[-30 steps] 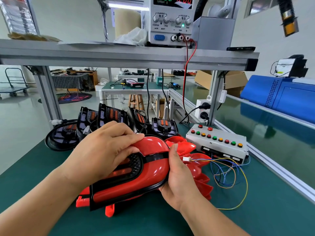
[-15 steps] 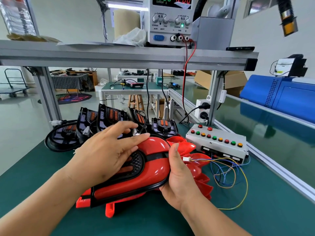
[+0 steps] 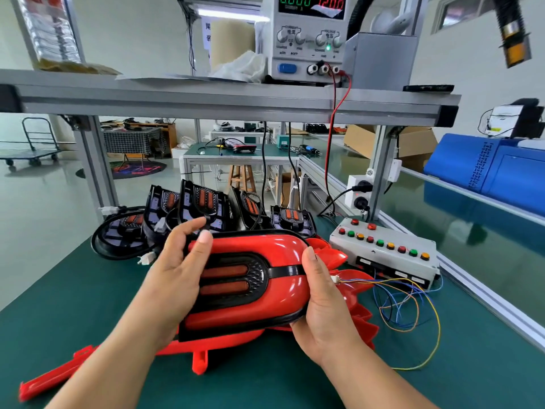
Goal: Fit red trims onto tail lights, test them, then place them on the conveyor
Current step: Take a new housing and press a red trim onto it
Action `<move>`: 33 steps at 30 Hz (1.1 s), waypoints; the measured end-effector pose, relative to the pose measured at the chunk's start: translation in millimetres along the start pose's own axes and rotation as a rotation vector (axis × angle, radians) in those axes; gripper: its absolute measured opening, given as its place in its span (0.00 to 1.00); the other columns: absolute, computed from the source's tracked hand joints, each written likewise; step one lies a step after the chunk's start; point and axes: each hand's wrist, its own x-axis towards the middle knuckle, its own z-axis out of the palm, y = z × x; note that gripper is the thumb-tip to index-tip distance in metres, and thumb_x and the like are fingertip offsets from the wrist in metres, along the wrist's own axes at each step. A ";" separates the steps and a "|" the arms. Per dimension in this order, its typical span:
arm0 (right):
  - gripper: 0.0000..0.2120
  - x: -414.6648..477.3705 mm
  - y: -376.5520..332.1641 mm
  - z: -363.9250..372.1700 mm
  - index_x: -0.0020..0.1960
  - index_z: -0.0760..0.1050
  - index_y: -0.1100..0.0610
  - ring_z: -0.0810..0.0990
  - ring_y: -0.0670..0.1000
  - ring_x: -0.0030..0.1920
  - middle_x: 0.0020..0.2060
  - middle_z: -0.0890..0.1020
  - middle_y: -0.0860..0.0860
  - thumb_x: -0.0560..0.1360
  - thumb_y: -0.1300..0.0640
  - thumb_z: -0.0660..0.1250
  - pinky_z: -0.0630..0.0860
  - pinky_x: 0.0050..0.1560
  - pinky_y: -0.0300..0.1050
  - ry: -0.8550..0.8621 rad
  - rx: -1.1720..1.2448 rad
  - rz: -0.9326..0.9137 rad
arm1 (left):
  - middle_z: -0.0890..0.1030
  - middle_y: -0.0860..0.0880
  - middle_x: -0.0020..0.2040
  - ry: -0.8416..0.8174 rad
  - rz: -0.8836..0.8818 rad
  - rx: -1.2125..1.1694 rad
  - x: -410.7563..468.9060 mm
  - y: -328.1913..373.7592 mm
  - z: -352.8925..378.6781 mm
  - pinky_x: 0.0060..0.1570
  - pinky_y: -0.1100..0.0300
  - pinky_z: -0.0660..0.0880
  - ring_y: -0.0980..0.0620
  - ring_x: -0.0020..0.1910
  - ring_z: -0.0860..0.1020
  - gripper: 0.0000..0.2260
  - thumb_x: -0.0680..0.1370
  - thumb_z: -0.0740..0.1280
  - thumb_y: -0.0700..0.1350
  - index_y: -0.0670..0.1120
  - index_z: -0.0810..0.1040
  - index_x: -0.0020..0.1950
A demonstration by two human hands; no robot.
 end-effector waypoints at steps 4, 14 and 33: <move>0.27 0.3 0.2 -3.2 0.68 0.72 0.57 0.79 0.65 0.61 0.61 0.80 0.63 0.75 0.44 0.69 0.74 0.60 0.69 -0.036 -0.032 -0.001 | 0.85 0.43 0.43 0.027 0.036 -0.148 -5.3 -1.0 6.0 0.34 0.44 0.81 0.36 0.41 0.85 0.06 0.81 0.61 0.50 0.59 0.74 0.56; 0.31 1.8 -0.4 -3.6 0.64 0.77 0.59 0.80 0.66 0.59 0.59 0.80 0.64 0.67 0.43 0.75 0.77 0.57 0.67 -0.042 -0.010 0.058 | 0.85 0.36 0.45 -0.043 -0.012 -0.298 -15.9 -6.1 5.1 0.34 0.43 0.81 0.34 0.41 0.84 0.05 0.72 0.66 0.53 0.55 0.77 0.46; 0.27 1.6 -3.6 2.2 0.63 0.77 0.63 0.80 0.68 0.57 0.57 0.81 0.66 0.71 0.46 0.72 0.74 0.57 0.72 0.077 -0.048 0.034 | 0.85 0.36 0.44 0.056 -0.059 -0.300 -12.5 -9.2 11.9 0.32 0.42 0.80 0.34 0.40 0.84 0.06 0.80 0.65 0.48 0.48 0.74 0.53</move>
